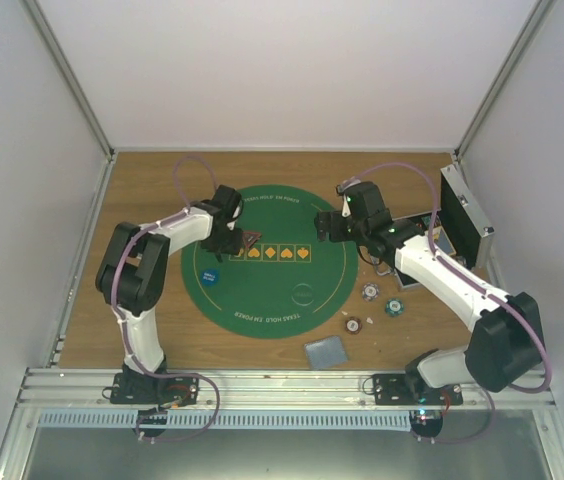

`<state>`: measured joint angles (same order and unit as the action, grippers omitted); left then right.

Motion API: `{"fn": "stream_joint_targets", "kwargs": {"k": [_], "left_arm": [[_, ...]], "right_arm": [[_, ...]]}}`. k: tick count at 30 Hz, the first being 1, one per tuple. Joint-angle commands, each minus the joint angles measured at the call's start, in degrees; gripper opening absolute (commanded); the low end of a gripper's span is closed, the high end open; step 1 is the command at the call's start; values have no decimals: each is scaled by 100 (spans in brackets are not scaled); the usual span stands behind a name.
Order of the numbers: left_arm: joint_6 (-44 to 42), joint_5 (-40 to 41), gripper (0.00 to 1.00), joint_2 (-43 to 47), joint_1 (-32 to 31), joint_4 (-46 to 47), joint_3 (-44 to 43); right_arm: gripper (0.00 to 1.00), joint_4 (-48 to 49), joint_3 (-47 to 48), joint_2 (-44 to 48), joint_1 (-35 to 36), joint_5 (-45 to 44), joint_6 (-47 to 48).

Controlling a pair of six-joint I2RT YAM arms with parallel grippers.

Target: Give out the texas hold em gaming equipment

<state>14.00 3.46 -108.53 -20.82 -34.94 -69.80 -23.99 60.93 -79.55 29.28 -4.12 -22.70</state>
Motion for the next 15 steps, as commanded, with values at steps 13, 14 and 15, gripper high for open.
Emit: {"fn": "stream_joint_targets", "kwargs": {"k": [13, 14, 15], "left_arm": [[-596, -73, 46, -1335, 315, 356, -1325], [-612, -88, 46, -1401, 316, 335, -1418], [-626, -104, 46, -1466, 319, 309, -1509]], "right_arm": [[100, 18, 268, -28, -28, -378, 158], [100, 11, 285, -47, -33, -388, 171], [100, 2, 300, -62, -36, -401, 177]]}}
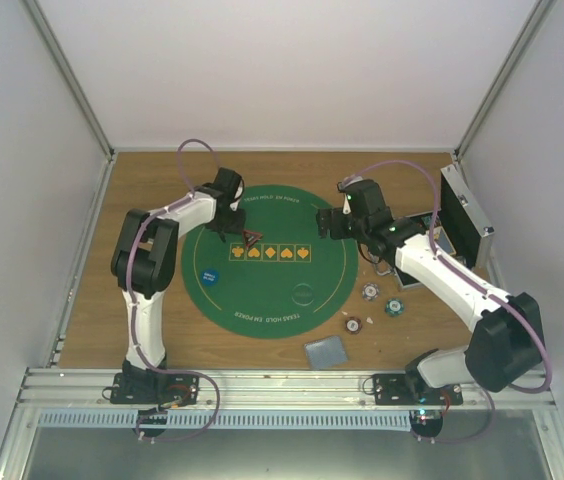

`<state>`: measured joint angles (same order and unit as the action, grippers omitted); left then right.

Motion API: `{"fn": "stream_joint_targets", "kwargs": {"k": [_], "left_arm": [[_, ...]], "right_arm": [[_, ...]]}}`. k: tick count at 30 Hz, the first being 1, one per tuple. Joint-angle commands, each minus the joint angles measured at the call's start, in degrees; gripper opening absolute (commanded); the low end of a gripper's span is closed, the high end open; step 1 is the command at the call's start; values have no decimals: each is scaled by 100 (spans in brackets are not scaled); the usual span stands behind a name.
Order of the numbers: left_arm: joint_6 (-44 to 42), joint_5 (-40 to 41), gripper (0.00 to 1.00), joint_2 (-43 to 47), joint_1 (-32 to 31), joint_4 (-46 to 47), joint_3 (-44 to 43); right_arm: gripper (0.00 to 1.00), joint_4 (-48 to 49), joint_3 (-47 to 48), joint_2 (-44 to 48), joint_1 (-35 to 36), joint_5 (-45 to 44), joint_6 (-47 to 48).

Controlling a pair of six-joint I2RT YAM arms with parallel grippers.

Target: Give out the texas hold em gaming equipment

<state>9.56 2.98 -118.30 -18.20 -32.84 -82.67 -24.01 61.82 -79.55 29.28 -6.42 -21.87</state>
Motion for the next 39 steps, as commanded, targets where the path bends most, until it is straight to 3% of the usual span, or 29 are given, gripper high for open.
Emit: {"fn": "stream_joint_targets", "kwargs": {"k": [1, 11, 19, 33, 39], "left_arm": [[-202, -67, 46, -562, 61, 84, -317], [-261, -198, 46, -1187, 55, -156, -1337], [-314, -290, 48, -1311, 46, -194, -1537], [-173, -562, 77, -642, 48, -349, -1338], [16, -625, 84, -94, 51, -329, -1032]], "right_arm": [[100, 0, 228, -75, -36, -175, 98], [100, -76, 380, -230, -33, -193, 164], [100, -103, 409, -296, -34, -203, 194], [100, 14, 410, -308, -36, -96, 265], [100, 95, 394, -289, -33, 18, 263]]}}
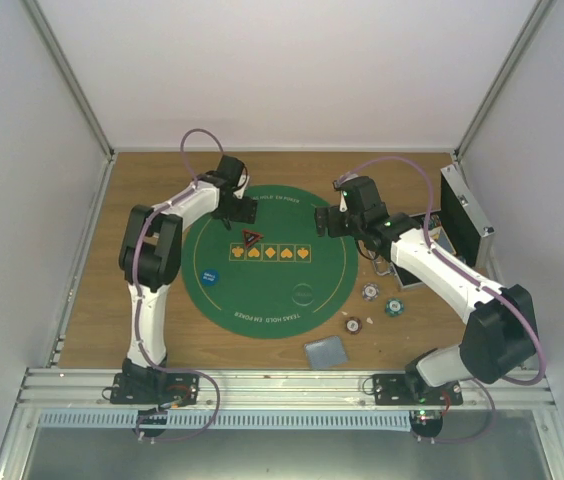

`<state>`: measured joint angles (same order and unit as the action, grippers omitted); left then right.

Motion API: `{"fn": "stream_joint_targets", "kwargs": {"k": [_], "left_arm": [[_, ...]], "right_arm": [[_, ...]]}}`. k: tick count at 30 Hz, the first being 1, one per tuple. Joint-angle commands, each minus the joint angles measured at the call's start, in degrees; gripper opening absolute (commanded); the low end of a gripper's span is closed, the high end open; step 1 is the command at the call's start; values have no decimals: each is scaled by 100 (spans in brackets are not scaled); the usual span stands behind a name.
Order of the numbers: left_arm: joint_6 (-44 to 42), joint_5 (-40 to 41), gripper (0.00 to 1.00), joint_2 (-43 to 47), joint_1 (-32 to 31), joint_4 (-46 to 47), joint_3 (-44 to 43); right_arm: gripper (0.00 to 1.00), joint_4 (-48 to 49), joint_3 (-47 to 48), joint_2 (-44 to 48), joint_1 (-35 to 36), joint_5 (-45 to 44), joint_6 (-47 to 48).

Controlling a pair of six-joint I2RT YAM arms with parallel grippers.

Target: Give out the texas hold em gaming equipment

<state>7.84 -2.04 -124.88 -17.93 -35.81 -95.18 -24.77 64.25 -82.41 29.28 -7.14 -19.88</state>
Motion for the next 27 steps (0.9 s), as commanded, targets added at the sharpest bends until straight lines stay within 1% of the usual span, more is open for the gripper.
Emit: {"fn": "stream_joint_targets", "kwargs": {"k": [1, 5, 9, 13, 17, 24, 27], "left_arm": [[244, -156, 84, 683, 22, -15, 307], [578, -594, 83, 1262, 23, 172, 834], [980, -1108, 72, 1712, 19, 463, 1531], [1253, -1485, 67, 1870, 14, 682, 2106], [1324, -1523, 63, 1787, 10, 699, 2270], [1250, -1510, 56, 1528, 11, 872, 2263], [1214, -1550, 52, 1331, 17, 894, 2220]], "right_arm": [[100, 186, 150, -7, -31, 115, 57], [100, 261, 123, -2, -31, 196, 45], [100, 280, 102, 1, -28, 277, -5], [100, 298, 17, 59, -28, 345, -74], [100, 291, -57, 136, -27, 371, -118], [100, 254, -123, 180, -25, 419, -182], [100, 242, -123, 174, -27, 425, -196]]}}
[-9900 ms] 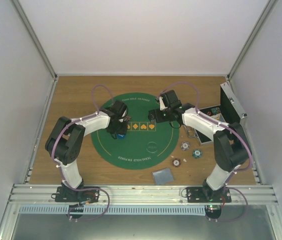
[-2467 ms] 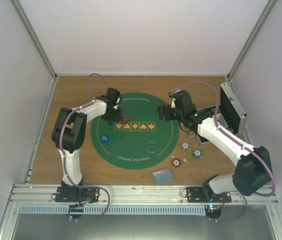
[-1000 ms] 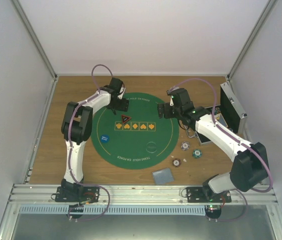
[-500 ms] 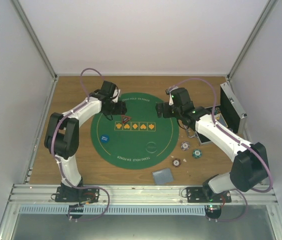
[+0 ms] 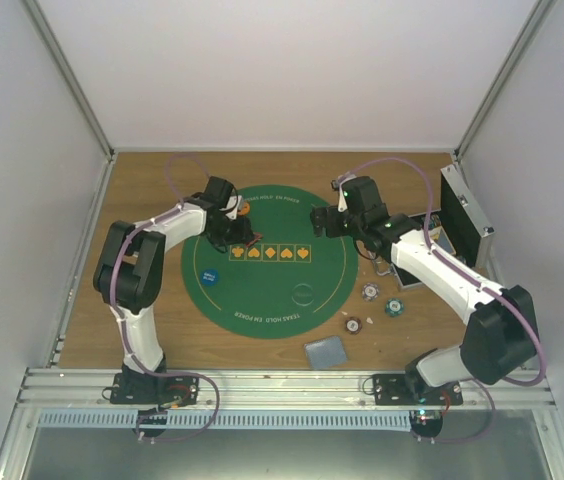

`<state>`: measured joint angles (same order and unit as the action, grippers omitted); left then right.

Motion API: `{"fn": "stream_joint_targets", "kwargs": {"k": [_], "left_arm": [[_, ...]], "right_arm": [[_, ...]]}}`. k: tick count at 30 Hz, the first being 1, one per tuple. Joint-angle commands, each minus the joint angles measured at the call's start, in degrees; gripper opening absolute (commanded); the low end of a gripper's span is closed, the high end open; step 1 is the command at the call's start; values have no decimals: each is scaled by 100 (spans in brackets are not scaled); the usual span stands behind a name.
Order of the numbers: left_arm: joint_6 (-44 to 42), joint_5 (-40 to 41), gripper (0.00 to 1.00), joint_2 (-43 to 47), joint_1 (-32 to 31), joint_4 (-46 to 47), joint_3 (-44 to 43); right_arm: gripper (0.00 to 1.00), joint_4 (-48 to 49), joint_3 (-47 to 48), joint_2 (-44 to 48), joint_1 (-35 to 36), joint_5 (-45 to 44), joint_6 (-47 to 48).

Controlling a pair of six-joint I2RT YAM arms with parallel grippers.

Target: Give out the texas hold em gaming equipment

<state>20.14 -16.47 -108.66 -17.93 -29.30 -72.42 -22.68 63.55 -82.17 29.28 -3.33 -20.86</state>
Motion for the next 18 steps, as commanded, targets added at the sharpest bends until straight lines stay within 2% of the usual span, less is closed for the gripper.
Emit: {"fn": "stream_joint_targets", "kwargs": {"k": [1, 10, 18], "left_arm": [[-19, -129, 50, -334, 11, 243, -73], [-75, -445, 44, -590, -138, 420, -97], [21, -720, 42, -935, -764, 429, -436]], "right_arm": [[100, 26, -53, 149, -25, 43, -102], [100, -21, -45, 107, -34, 26, -101], [100, -57, -62, 94, -29, 2, -118]]}}
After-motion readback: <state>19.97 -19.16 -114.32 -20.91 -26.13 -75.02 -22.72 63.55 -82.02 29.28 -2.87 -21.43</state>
